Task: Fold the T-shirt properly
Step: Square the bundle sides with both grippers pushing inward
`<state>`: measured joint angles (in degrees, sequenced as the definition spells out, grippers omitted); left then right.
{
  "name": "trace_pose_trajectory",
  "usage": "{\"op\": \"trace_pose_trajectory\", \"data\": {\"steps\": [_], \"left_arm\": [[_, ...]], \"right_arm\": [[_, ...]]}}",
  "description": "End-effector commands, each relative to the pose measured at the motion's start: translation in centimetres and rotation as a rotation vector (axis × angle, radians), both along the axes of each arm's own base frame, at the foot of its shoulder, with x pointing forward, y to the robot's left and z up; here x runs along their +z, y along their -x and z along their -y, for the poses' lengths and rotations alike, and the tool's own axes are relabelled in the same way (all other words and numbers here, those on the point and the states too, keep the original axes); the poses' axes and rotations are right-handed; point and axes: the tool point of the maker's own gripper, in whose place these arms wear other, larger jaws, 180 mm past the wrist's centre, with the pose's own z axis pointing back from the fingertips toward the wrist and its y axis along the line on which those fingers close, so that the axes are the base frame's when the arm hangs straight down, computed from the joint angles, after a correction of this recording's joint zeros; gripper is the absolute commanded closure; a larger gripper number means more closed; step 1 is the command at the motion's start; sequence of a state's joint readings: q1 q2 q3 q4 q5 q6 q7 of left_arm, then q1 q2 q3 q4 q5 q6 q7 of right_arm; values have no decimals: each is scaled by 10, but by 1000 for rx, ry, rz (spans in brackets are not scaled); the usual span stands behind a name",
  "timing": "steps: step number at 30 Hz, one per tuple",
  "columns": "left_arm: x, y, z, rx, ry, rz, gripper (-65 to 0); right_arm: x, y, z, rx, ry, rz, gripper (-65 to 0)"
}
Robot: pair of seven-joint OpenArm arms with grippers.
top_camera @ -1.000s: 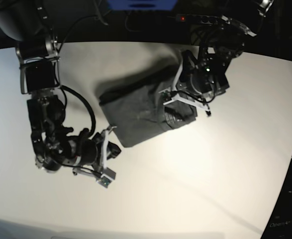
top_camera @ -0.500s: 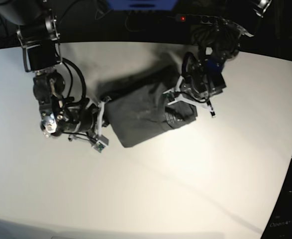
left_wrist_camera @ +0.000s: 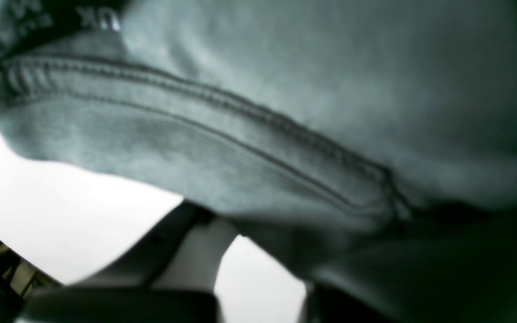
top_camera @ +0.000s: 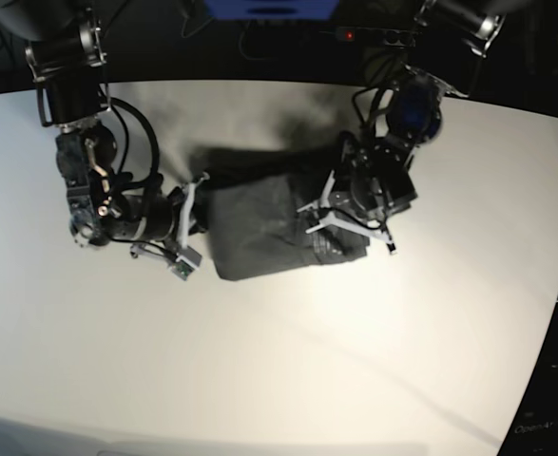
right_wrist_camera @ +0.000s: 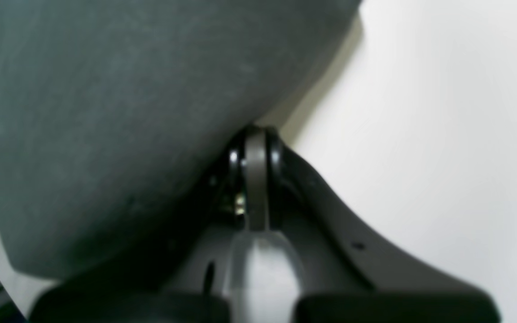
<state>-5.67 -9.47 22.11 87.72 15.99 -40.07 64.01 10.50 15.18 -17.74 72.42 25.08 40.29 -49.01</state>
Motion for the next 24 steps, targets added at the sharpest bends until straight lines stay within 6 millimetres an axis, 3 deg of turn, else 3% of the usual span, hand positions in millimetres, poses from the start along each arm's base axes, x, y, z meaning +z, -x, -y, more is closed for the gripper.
{"op": "trace_pose_trajectory", "data": {"steps": [1,9,17,22,24], "left_arm": [[-1,-3,16,-9,75,-5,-31],[-4,-32,26,-4,117,0,-31],[49,-98,15,37,131,151,-31],[81,-123,18,77,180,230,-31],[87,-123,13,90,154,235,-31]], "right_arm": [[-9,6,28,3,117,-33,-4],[-25,33,61,-60,124,-69,-4],[-34,70,57,-49,102,-87,-4],[-19,81,55,-57,94,-46,-4],[-18,85,53,-49,94,-42,-4]]}}
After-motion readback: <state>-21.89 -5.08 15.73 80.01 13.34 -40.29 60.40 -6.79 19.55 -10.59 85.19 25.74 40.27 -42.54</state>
